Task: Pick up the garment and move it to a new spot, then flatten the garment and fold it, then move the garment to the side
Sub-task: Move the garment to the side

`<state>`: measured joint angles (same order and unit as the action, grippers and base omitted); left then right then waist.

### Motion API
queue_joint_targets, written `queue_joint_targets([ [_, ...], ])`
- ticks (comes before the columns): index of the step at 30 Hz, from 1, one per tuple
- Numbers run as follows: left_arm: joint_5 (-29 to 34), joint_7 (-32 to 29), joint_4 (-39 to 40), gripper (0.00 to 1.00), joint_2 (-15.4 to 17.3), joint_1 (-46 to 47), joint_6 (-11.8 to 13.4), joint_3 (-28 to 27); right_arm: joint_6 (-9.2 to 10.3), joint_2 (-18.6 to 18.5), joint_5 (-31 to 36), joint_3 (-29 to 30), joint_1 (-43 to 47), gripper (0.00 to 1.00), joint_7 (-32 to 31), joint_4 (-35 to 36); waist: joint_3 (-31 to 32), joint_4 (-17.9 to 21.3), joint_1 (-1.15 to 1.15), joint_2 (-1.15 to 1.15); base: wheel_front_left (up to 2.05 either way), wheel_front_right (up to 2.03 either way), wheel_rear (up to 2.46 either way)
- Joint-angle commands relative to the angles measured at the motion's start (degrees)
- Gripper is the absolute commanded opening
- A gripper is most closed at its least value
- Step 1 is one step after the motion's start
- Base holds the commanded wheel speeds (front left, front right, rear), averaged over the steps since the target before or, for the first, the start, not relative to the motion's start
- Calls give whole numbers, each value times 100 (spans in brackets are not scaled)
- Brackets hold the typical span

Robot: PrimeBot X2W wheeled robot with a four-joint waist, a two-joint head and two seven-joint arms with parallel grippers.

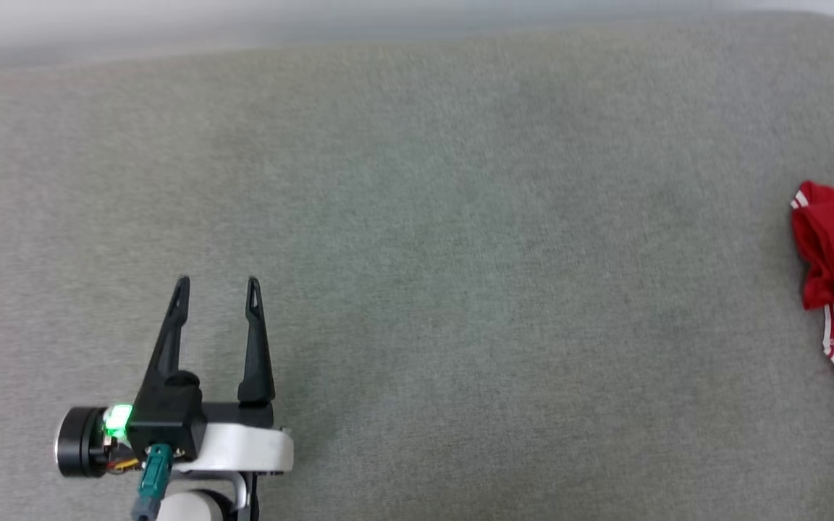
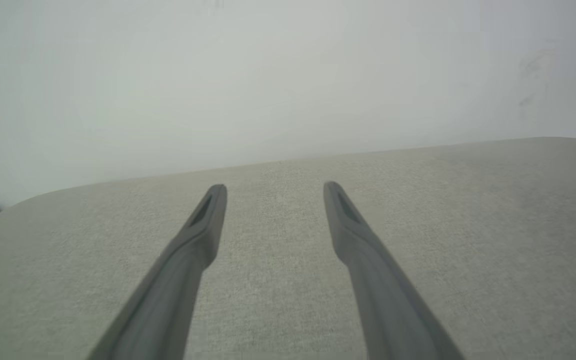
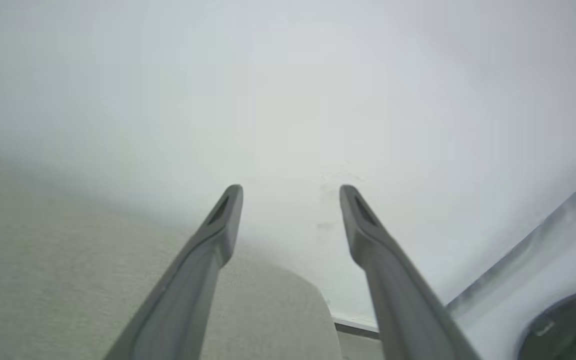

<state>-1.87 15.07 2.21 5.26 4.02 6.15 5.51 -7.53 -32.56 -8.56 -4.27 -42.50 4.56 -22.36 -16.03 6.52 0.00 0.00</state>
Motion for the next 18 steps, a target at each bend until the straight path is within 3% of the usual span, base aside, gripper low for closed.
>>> queue_joint_targets([
  [1, -18, 13, -26, 100, -11, -111, 23, -9, 9, 189, 73, 57, 151, 100, 166, 65, 285, -178, 0, 0, 0, 0, 0],
  [7, -15, 13, -100, 100, -63, -440, 52, -36, 8, 1072, 306, -107, 684, 100, 834, 340, 657, -373, 0, 0, 0, 0, 0],
  [8, -15, 13, -100, 100, -63, -440, 52, -36, 8, 1072, 306, -107, 684, 100, 834, 340, 657, -373, 0, 0, 0, 0, 0],
  [9, -19, 12, -129, 100, -71, -537, 57, -58, 9, 1365, 322, -190, 937, 100, 925, 404, 765, -412, 0, 0, 0, 0, 0],
  [18, 3, 13, -313, 100, -96, -809, -8, -42, 8, 2002, 94, -245, 2131, 100, 1061, 446, 1143, -545, 0, 0, 0, 0, 0],
])
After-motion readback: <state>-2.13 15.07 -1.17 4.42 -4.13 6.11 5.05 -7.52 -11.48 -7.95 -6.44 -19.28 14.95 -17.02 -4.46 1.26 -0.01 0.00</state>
